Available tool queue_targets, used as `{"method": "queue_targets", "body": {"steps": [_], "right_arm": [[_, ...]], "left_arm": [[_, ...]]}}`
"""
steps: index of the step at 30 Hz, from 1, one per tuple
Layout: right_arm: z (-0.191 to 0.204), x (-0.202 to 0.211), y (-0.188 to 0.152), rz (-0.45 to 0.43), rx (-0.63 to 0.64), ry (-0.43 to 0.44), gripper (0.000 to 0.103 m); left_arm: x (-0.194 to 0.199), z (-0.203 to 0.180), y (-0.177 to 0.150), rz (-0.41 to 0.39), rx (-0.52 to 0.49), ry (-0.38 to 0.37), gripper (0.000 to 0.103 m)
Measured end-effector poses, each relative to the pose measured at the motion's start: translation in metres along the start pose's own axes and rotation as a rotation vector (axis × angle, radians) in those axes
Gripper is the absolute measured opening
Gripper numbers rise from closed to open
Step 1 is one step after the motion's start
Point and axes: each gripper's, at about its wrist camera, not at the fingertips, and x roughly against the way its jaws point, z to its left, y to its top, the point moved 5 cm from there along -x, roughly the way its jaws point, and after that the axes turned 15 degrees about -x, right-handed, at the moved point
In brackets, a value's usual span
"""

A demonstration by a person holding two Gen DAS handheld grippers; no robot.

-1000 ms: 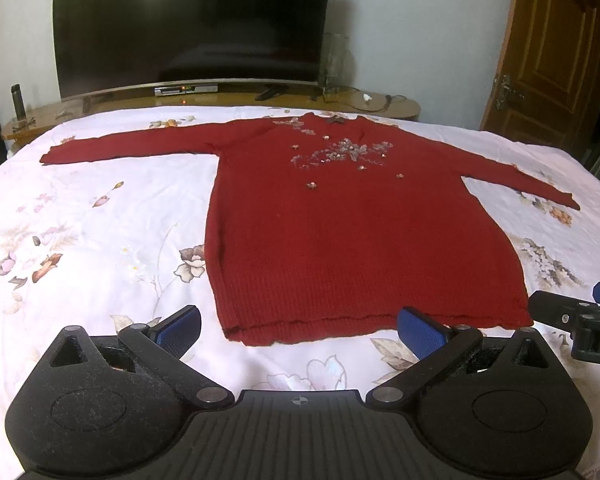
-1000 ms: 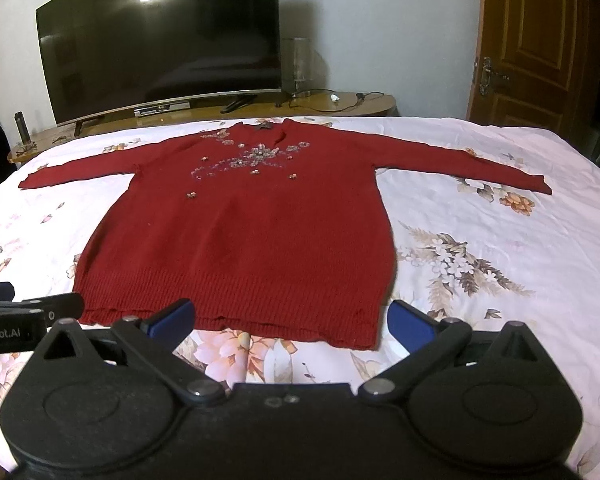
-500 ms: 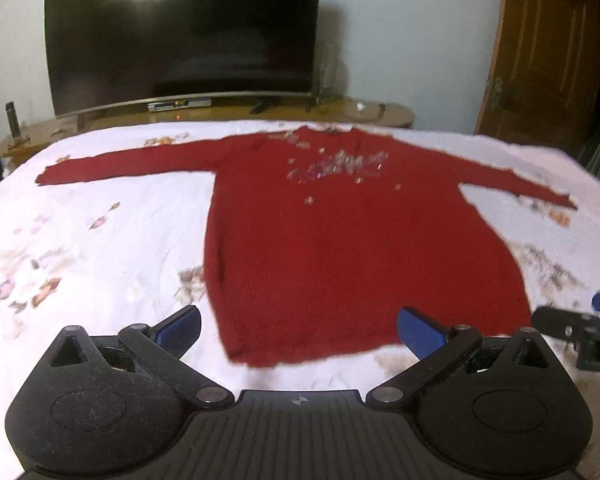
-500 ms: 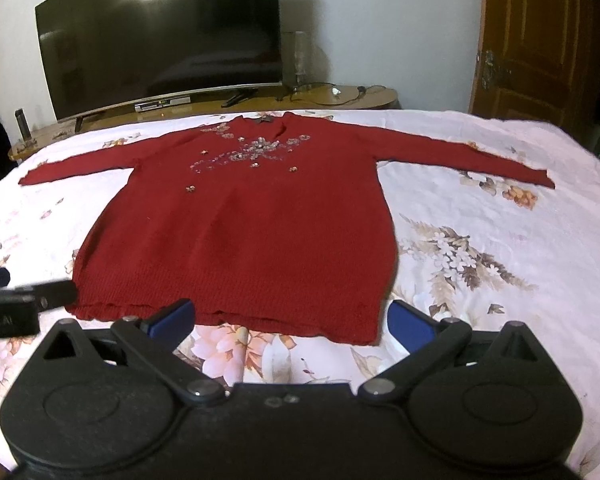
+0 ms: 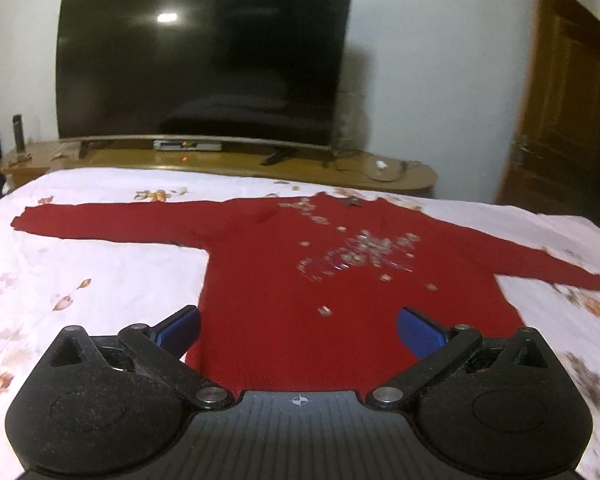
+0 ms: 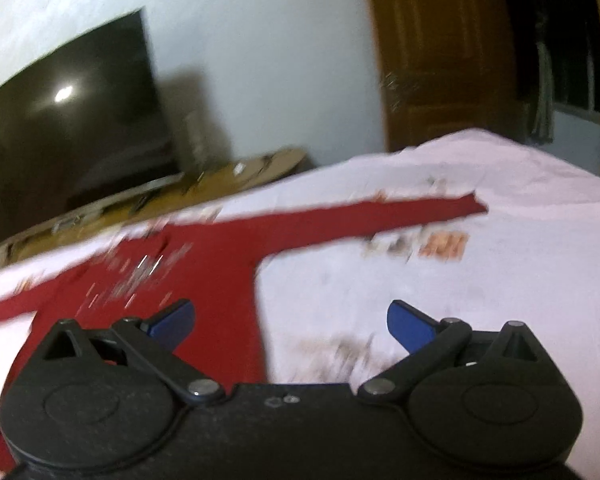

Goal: Fold small clothes
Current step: 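Grasp the sweater sleeve cuff with the right tool and lift it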

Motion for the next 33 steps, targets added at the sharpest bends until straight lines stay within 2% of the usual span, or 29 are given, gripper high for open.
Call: {"method": "queue_targets", "body": {"steps": [4,9,14,18,22,24,25,26,28,31,33], "right_arm": [[-0.042,-0.057,0.044,-0.085,-0.128,-0.037,0.1],[-0.106,-0.136,0.091,-0.144,-0.261,-0.114,0.099],[-0.164,-0.201,0.103,-0.131,-0.367,-0.195,0.099],[-0.192,-0.233,0.108,-0.114,-0.435,-0.228,0.099],[-0.208,-0.254,0.112,-0.1,-0.465,-0.225,0.096],[-0.21,-0.263,0.112,-0.085,-0.482,-0.208,0.07],[-0.21,-0.267,0.111,-0.077,-0.476,-0.214,0.046],[-0.212,-0.269,0.111,-0.079,-0.476,-0.225,0.045],[-0.218,-0.271,0.113,-0.089,-0.521,-0.195,0.046],[-0.223,-0.272,0.114,-0.091,-0.578,-0.137,0.06],[-0.227,-0.274,0.116,-0.092,-0.619,-0.109,0.064]], "left_arm": [[-0.051,0.01,0.004,0.064,0.042,0.029,0.103],[-0.112,0.019,0.009,0.084,0.082,0.088,0.103],[-0.167,0.031,0.012,0.127,0.113,0.172,0.103],[-0.186,0.035,0.011,0.154,0.12,0.199,0.103],[-0.196,0.033,0.008,0.181,0.105,0.213,0.103],[-0.199,0.031,0.006,0.192,0.099,0.214,0.103],[-0.201,0.03,0.006,0.198,0.096,0.216,0.103],[-0.202,0.031,0.005,0.202,0.093,0.219,0.103],[-0.202,0.033,0.006,0.206,0.093,0.226,0.103],[-0.199,0.04,0.007,0.205,0.11,0.232,0.103],[-0.195,0.044,0.008,0.202,0.108,0.237,0.103]]}}
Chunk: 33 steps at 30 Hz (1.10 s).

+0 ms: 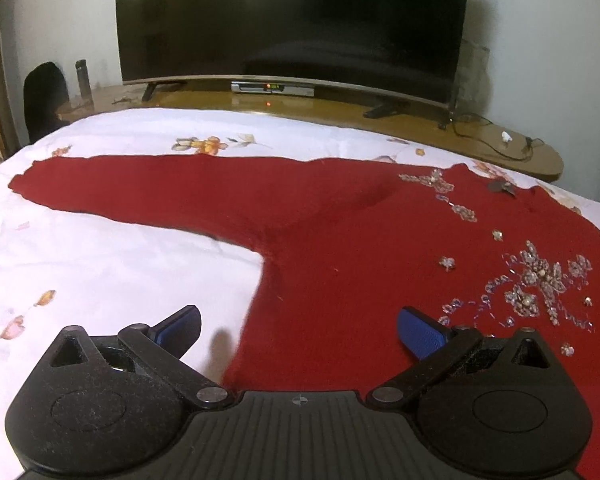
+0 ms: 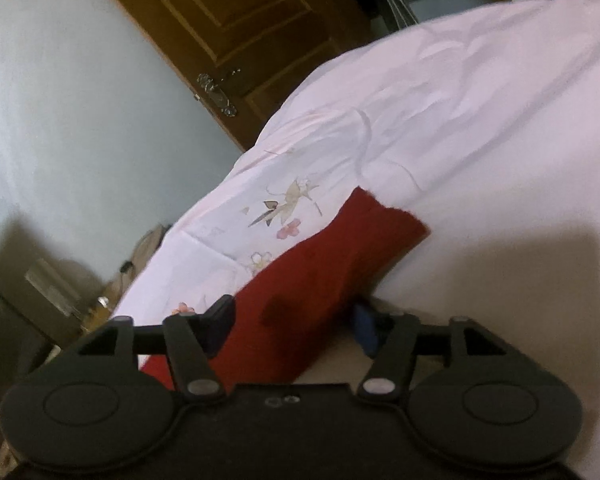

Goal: Fold small clothes
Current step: 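Grasp the sweater sleeve cuff with the right tool and lift it, then fold the held sleeve across the sweater body and open the right tool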

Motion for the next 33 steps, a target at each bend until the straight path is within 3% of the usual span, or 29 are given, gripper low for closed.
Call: {"method": "queue_targets", "body": {"steps": [1,4,11,17,20,24,33], "right_arm": [[0.001,-0.002,0.002,0.006,-0.009,0.004,0.061],[0.005,-0.012,0.004,0.041,0.02,-0.049,0.009],[0.039,0.001,-0.006,-0.001,0.187,-0.066,0.007],[0.111,0.029,-0.041,-0.01,0.37,0.027,0.007],[0.158,0.045,-0.084,0.012,0.469,0.111,0.007],[0.21,0.063,-0.155,0.085,0.547,0.22,0.007],[0.272,0.07,-0.319,0.322,0.697,0.344,0.007]], "left_arm": [[0.002,0.003,0.0,-0.003,-0.003,0.002,0.103],[0.007,0.01,0.001,-0.01,-0.006,0.002,0.103],[0.003,0.036,-0.003,0.007,0.006,0.004,0.103],[0.003,0.059,-0.012,0.007,0.053,-0.036,0.103],[0.004,0.075,-0.018,0.002,0.083,-0.061,0.103],[0.004,0.099,-0.026,0.01,0.069,-0.01,0.103],[0.006,0.164,-0.048,0.033,0.124,0.043,0.103]]}}
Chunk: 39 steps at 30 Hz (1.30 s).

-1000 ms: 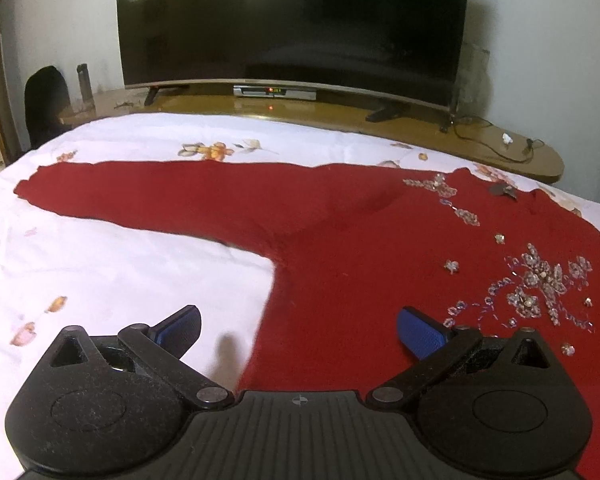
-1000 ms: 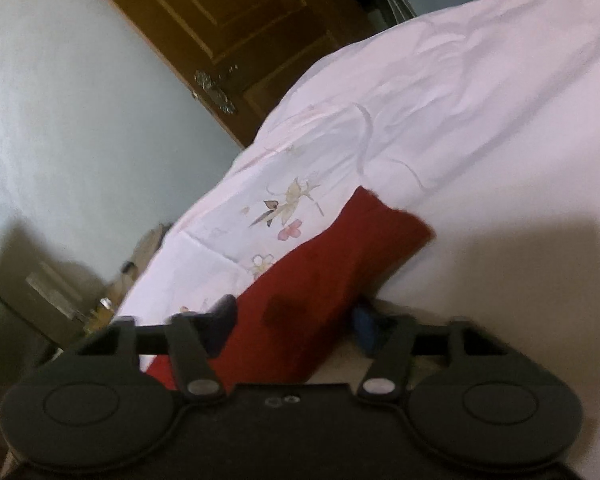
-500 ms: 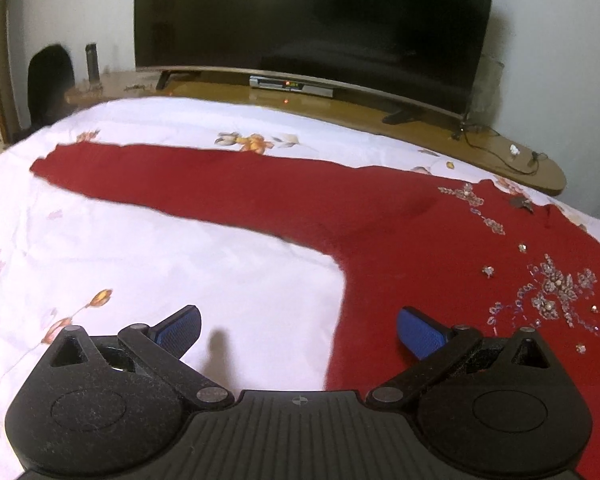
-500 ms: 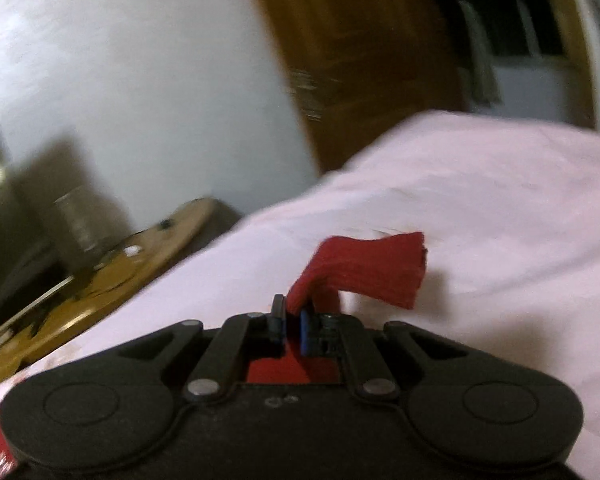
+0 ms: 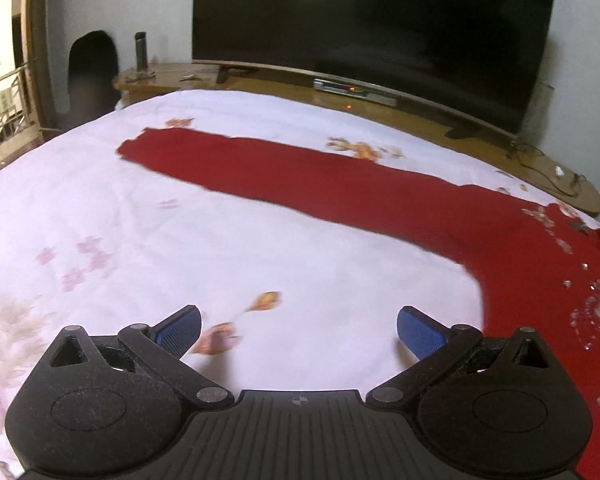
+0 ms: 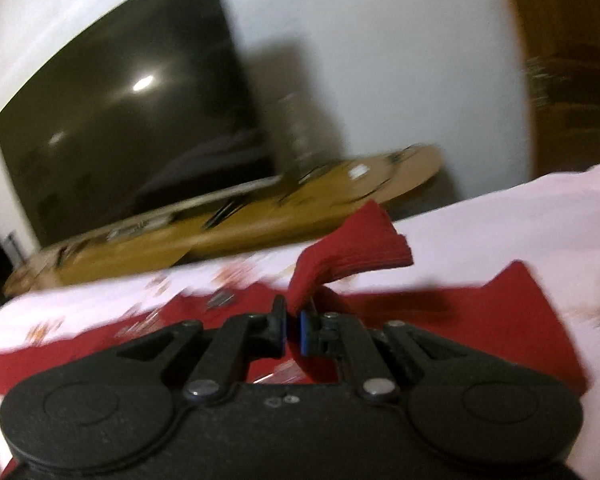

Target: Fold small clothes

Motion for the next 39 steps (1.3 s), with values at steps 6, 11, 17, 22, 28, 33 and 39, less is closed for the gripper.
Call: {"method": "queue_targets", "body": {"steps": [6,11,17,22,28,33,39], "right_arm": [[0.05,-0.036,-0.064,0.167,0.095,0.042,0.008],[0.079,-0.024,-0.104,0.218,0.22,0.135,0.053],[0.071,0.038,-0.087,0.103,0.177,0.155,0.05],[0.021,0.078,-0.069,0.049,0.072,0.037,0.049],[-0.046,0.105,-0.054,-0.014,-0.046,-0.104,0.049],[-0.087,0.124,-0.05,-0.039,-0.123,-0.153,0.049],[-0.128,0.115,-0.048,-0.041,-0.255,-0.236,0.05]], "left_arm": [[0.001,0.02,-0.007,-0.01,0.031,-0.028,0.103],[0.0,0.011,0.002,-0.037,0.047,-0.09,0.103],[-0.014,-0.062,0.04,-0.104,0.022,-0.343,0.103],[-0.036,-0.158,0.069,-0.083,-0.046,-0.549,0.096],[-0.085,-0.237,0.081,0.051,-0.044,-0.638,0.066],[-0.095,-0.261,0.088,0.053,-0.024,-0.623,0.066],[-0.091,-0.289,0.089,0.012,-0.178,-0.516,0.065]]}}
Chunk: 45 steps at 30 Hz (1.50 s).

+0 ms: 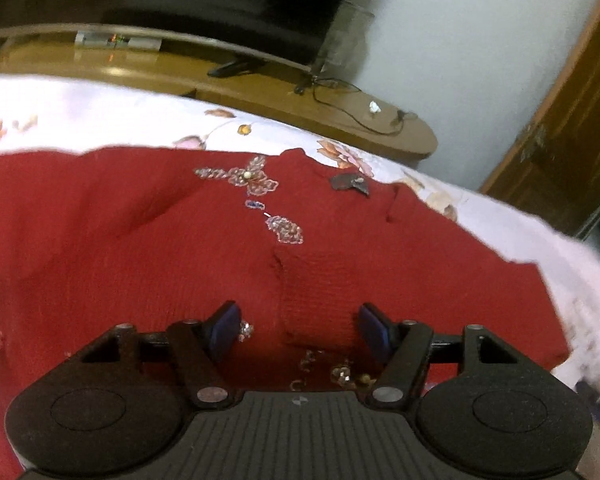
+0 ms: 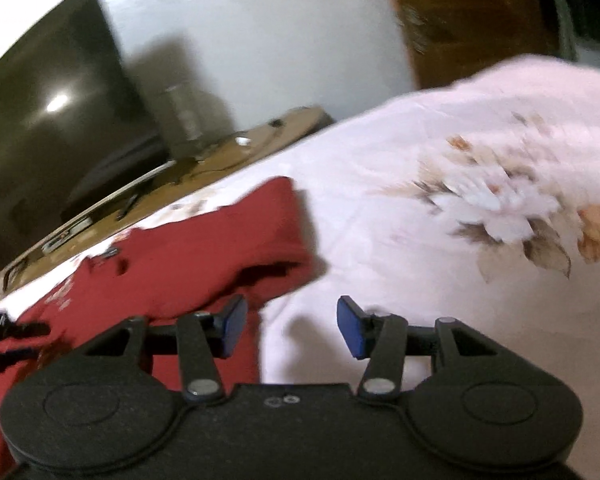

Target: Fold small clothes

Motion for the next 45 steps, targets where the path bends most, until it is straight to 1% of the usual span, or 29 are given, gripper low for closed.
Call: {"method": "queue_targets", "body": {"steps": [3,4,5,6,7,10,13,15,17,19,21,23,26,31,34,36,39,40,41,42,43,44,45], "right_arm": [[-0.011,-0.011,0.004,0.031,-0.09,0.003,0.05],[-0.013,-0.012,0.004,0.038,-0.105,0.005,0.05],[-0.014,-0.013,0.003,0.045,-0.115,0.007,0.051],[-0.014,-0.015,0.003,0.05,-0.118,0.008,0.051],[-0.014,-0.015,0.002,0.053,-0.116,0.007,0.051],[-0.011,-0.017,0.0,0.058,-0.108,0.005,0.051],[-0.01,-0.018,0.002,0.062,-0.112,0.007,0.051],[-0.009,-0.019,0.005,0.06,-0.11,0.006,0.051],[-0.008,-0.019,0.008,0.055,-0.113,0.009,0.051],[-0.009,-0.019,0.01,0.052,-0.119,0.014,0.051],[-0.01,-0.019,0.011,0.05,-0.124,0.018,0.051],[-0.011,-0.02,0.011,0.051,-0.128,0.027,0.051],[-0.012,-0.023,0.011,0.059,-0.141,0.033,0.051],[-0.006,-0.026,0.014,0.063,-0.125,0.05,0.051],[0.001,-0.031,0.016,0.069,-0.115,0.07,0.051],[0.01,-0.037,0.017,0.077,-0.099,0.093,0.05],[0.023,-0.049,0.015,0.101,-0.053,0.126,0.045],[0.024,-0.055,0.012,0.118,-0.037,0.118,0.04],[0.025,-0.061,0.009,0.146,-0.021,0.108,0.027],[0.027,-0.066,0.005,0.164,0.004,0.107,0.023],[0.029,-0.065,0.005,0.157,0.036,0.105,0.015],[0.032,-0.061,0.007,0.15,0.063,0.1,0.013],[0.035,-0.056,0.009,0.132,0.082,0.101,0.013]], "left_arm": [[0.0,-0.007,-0.001,0.005,-0.079,0.036,0.065],[-0.002,-0.01,0.0,0.006,-0.107,0.057,0.049],[0.003,-0.008,-0.002,0.004,-0.122,0.07,0.013],[0.007,-0.005,-0.003,0.008,-0.101,0.035,0.011],[0.007,-0.003,-0.002,0.006,-0.082,0.024,0.011],[0.012,0.001,0.0,-0.015,-0.073,0.001,0.005],[0.023,0.009,0.006,-0.069,-0.049,-0.023,0.004],[0.041,0.015,0.013,-0.12,-0.049,-0.031,0.004],[0.055,0.025,0.018,-0.153,-0.046,-0.028,0.004],[0.066,0.041,0.018,-0.166,-0.035,-0.01,0.004],[0.065,0.06,0.01,-0.135,-0.03,0.017,0.004],[0.058,0.079,-0.002,-0.091,0.001,0.047,0.004],[0.052,0.095,-0.013,-0.067,0.026,0.072,0.004],[0.05,0.097,-0.019,-0.066,0.02,0.081,0.004],[0.046,0.091,-0.024,-0.04,-0.015,0.086,0.004],[0.045,0.092,-0.027,-0.045,-0.003,0.085,0.004],[0.046,0.093,-0.028,-0.058,0.021,0.084,0.004],[0.048,0.092,-0.028,-0.068,0.022,0.085,0.004],[0.053,0.093,-0.028,-0.096,0.031,0.085,0.004],[0.057,0.092,-0.027,-0.123,0.035,0.082,0.004],[0.063,0.092,-0.026,-0.151,0.035,0.088,0.004],[0.067,0.092,-0.025,-0.168,0.031,0.1,0.004],[0.065,0.093,-0.026,-0.151,0.017,0.119,0.004]]}}
